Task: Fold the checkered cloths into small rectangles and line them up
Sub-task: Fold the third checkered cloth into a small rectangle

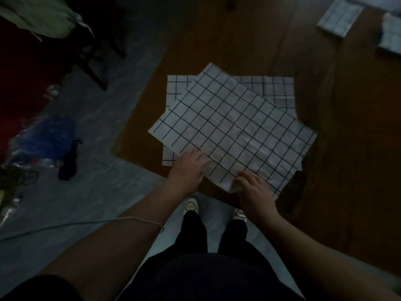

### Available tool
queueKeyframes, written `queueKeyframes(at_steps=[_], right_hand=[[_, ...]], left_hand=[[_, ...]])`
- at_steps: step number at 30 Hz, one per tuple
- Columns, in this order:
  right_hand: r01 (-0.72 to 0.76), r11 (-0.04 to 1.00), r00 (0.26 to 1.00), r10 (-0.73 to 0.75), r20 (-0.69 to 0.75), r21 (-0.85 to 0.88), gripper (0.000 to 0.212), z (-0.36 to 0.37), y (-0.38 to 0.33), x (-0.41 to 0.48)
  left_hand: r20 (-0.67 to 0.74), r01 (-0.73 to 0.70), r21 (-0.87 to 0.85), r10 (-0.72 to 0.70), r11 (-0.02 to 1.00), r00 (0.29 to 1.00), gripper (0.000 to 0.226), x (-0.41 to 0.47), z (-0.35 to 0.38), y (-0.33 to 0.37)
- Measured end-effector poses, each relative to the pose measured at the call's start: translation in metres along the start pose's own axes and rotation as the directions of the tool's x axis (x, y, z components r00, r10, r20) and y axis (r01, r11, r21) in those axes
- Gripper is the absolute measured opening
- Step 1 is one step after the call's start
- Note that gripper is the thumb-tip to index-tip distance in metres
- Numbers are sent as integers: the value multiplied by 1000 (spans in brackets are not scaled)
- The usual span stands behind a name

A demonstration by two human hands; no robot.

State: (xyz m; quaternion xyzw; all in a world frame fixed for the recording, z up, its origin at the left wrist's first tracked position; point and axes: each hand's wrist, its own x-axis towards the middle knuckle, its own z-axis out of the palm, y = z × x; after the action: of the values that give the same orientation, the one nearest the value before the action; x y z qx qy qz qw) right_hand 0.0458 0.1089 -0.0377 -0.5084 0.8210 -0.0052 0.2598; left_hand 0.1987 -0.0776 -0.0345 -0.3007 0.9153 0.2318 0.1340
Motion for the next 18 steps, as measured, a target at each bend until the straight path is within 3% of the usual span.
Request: queueKeyframes(at_steps=[5, 12, 18], right_hand=[[-42, 989, 987, 63, -145, 142, 17, -2, -5, 4], [-99, 918, 940, 213, -266, 384, 21, -30, -8, -6], [-88, 849, 891, 301, -339, 521, 15, -72, 9, -15]], left_hand=[[-39, -20, 6, 20, 1000, 999, 42, 0, 1, -9], [-48, -36, 15, 37, 999, 998, 49, 8, -13, 3], [13, -87, -107, 89, 990, 996, 59, 6, -45, 45]])
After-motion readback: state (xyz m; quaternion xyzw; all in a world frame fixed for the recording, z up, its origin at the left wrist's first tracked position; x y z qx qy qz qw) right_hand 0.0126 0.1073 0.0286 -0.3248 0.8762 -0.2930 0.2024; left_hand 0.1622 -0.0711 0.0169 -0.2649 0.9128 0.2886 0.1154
